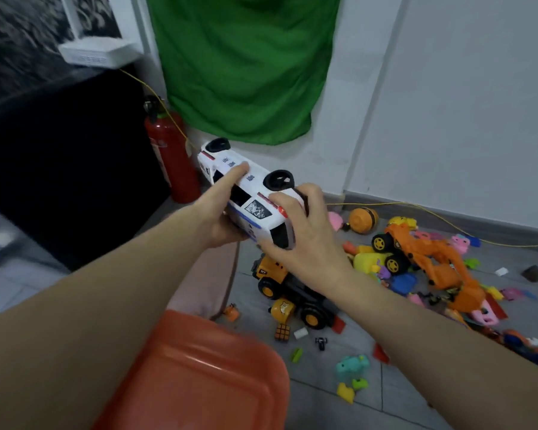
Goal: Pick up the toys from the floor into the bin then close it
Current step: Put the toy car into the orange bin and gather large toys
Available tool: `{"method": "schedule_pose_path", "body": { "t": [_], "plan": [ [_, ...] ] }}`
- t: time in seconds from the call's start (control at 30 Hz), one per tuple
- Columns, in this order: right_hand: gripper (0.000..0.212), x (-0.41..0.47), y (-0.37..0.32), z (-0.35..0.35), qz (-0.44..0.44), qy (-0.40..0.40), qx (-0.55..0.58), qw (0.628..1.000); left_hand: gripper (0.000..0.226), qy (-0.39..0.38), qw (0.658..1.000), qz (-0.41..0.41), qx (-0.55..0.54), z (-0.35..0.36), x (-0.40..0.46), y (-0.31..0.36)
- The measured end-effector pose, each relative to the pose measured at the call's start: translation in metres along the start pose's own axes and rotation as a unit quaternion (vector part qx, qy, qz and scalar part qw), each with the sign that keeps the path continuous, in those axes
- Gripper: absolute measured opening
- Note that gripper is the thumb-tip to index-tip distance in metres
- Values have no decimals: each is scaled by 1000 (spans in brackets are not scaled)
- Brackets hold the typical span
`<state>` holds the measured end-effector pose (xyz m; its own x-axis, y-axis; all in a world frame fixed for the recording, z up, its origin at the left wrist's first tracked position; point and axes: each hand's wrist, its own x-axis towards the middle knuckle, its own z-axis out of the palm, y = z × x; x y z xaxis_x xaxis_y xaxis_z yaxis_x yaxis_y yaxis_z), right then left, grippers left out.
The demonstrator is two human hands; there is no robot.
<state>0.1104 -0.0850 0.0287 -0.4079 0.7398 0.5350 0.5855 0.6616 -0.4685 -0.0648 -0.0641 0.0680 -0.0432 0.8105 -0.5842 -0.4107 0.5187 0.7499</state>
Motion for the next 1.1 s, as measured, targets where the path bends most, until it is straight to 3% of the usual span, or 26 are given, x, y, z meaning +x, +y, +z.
{"method": "schedule_pose_path", "body": {
  "t": [0.1,0.2,0.23,0.3,0.37,0.5,0.6,0.63,0.83,0.93,1.1],
  "plan": [
    [46,1,-39,-3,-23,17,60,998,47,15,998,59,-2,-25,-37,4],
    [23,8,-77,-2,91,73,200,973,46,34,993,110,2,-51,-63,2],
    [22,12,-86,2,176,73,261,946,49,41,992,123,0,-60,-70,-2],
    [37,23,-98,9,356,31,368,858,52,38,990,134,-5,-77,-83,-8],
    [53,31,-105,10,453,-34,413,789,54,22,991,130,-9,-90,-95,-12],
    [58,30,-116,4,501,-143,499,692,49,-25,994,110,-8,-108,-117,-10],
    [76,22,-119,11,482,-248,600,588,43,-49,992,103,-54,-115,-128,-11],
    [76,19,-117,14,473,-267,615,571,45,-59,990,105,-69,-118,-129,-14],
    [61,-1,-119,20,425,-345,631,549,41,-123,988,81,-42,-150,-127,-27],
    [51,-7,-121,15,434,-352,621,549,61,-163,984,55,35,-172,-126,-25],
    [33,-13,-123,12,399,-357,636,555,84,-189,980,10,55,-199,-128,-28]
  ]
}}
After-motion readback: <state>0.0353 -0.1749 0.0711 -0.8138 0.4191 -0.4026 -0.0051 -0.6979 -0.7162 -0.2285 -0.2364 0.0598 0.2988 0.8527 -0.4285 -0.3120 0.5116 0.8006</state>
